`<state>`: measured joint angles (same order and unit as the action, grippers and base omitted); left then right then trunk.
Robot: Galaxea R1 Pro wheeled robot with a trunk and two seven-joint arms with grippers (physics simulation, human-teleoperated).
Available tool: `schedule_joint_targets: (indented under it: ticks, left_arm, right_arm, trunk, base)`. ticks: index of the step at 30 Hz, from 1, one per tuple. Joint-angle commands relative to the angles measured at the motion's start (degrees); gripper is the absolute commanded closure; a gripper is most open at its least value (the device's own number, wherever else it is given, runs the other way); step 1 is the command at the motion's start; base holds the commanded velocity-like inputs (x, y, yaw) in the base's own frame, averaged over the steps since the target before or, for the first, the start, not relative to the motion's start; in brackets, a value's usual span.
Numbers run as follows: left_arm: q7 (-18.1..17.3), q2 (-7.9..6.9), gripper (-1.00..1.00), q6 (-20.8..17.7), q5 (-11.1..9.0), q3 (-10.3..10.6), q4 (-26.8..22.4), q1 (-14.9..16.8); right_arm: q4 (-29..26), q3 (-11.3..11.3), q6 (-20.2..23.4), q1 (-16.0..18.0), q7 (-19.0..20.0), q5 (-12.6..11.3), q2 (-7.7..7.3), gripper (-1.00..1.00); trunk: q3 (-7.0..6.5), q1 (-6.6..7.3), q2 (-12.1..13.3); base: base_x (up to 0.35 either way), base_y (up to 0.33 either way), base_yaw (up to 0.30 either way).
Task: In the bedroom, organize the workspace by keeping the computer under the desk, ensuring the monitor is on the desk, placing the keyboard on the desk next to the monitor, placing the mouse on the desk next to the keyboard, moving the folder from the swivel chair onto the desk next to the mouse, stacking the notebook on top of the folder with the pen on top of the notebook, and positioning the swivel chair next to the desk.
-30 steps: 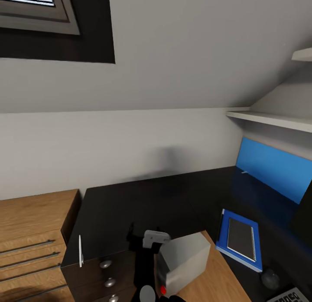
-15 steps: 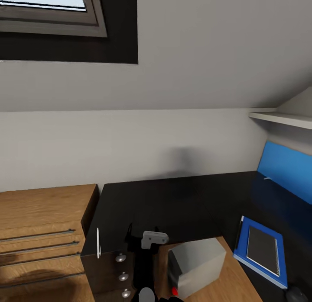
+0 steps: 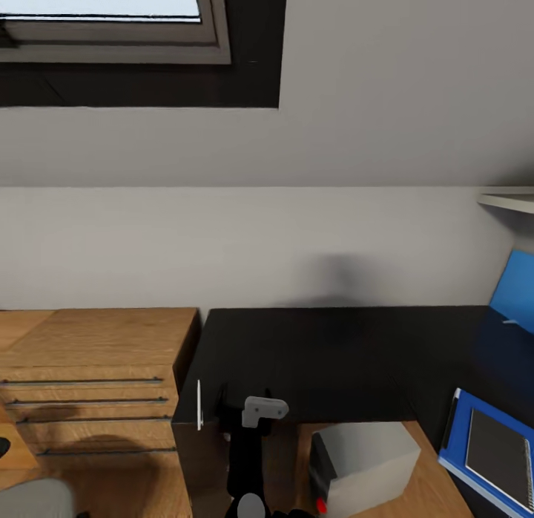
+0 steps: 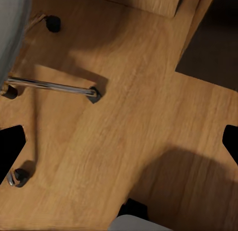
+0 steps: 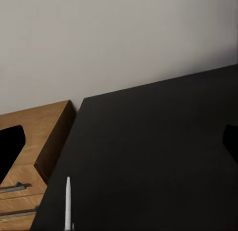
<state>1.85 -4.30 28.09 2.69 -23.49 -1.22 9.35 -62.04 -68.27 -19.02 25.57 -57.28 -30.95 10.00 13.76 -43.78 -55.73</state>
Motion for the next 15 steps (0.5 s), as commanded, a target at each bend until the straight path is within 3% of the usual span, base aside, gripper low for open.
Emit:
schedule_joint_targets:
  ticks: [1,15]
  left_arm:
    - [0.21,0.0,-1.0,0.21,0.29,-0.15,0.08,0.05]
    - [0.26,-0.18,-1.0,0.21,0.24,-0.15,0.08,0.05]
  right_arm:
    - [-0.02,-0.16,-0.31,0.09,-0.21,-0.35,0.0,-1.0]
    - [-0.1,-1.96,-0.31,0.09,-0.2,-0.19,0.0,-1.0]
  trunk:
    - [0.1,0.0,-0.05]
    - [0.42,0.0,-0.05]
  base:
    - [0.0,0.0,0.278]
    - [0.0,0.0,0.278]
